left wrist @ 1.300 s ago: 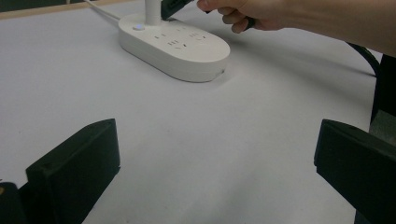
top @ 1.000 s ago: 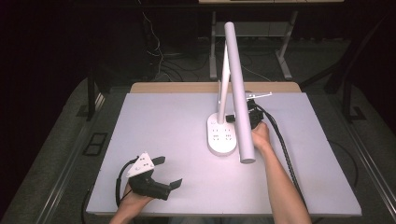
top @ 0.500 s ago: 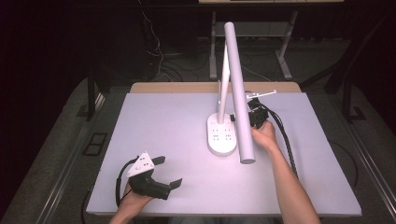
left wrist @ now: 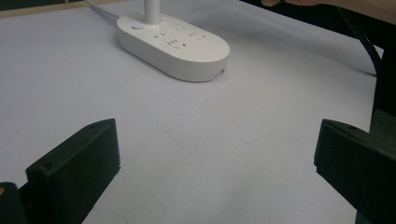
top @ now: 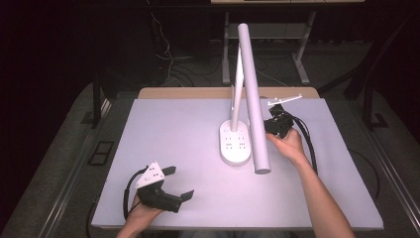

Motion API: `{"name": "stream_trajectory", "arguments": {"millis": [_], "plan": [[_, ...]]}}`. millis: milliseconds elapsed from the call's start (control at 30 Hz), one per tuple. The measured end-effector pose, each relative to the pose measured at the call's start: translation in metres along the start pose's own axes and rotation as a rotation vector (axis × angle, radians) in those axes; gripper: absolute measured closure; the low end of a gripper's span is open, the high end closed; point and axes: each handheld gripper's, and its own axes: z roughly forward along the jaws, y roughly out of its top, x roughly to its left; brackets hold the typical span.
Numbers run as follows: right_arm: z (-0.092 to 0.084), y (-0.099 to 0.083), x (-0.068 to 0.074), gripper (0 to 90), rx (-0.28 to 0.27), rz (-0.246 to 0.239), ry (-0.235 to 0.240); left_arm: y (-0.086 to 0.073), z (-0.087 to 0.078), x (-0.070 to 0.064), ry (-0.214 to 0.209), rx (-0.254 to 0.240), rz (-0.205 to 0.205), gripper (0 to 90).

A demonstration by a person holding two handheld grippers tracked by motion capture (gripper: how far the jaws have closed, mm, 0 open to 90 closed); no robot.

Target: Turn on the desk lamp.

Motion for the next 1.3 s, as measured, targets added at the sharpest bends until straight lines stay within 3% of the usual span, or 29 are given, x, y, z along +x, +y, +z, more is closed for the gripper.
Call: {"name": "stream_trajectory", "arguments": {"millis": [667,733,967,1000,1067,1133,1167,1200,1233,1267,1300], "plan": [[-0.042,-0.02,0.021,89.3,-0.005,-0.041,-0.003,0.0,0.002,-0.002,-0.004,0.004,0.007,0.0],[-0.048,-0.027,0.025,76.9,-0.013,-0.024,-0.002,0.0,0.002,-0.003,-0.005,0.004,0.006,0.0],[-0.061,-0.039,0.034,60.4,-0.047,-0.013,-0.01,0.0,0.002,-0.003,-0.007,0.004,0.009,0.0],[-0.065,-0.043,0.036,50.2,-0.049,-0.012,-0.022,0.0,0.002,-0.003,-0.007,0.003,0.01,0.0],[-0.066,-0.044,0.038,45.4,-0.049,-0.012,-0.024,0.0,0.002,-0.003,-0.006,0.003,0.01,0.0],[-0.069,-0.047,0.042,33.2,-0.049,-0.02,-0.036,0.0,0.002,-0.003,-0.006,0.003,0.009,0.0],[-0.072,-0.051,0.046,19.6,-0.044,-0.034,-0.029,0.0,0.002,-0.004,-0.006,0.003,0.009,0.0],[-0.072,-0.051,0.046,19.6,-0.044,-0.034,-0.029,0.0,0.002,-0.004,-0.006,0.003,0.01,0.0],[-0.074,-0.056,0.051,8.8,-0.049,-0.038,-0.039,0.0,0.002,-0.003,-0.005,0.004,0.012,0.0],[-0.074,-0.056,0.051,8.8,-0.049,-0.038,-0.039,0.0,0.002,-0.004,-0.005,0.005,0.01,0.0],[-0.075,-0.059,0.053,2.4,-0.049,-0.041,-0.046,0.0,0.002,-0.004,-0.005,0.006,0.011,0.0]]}}
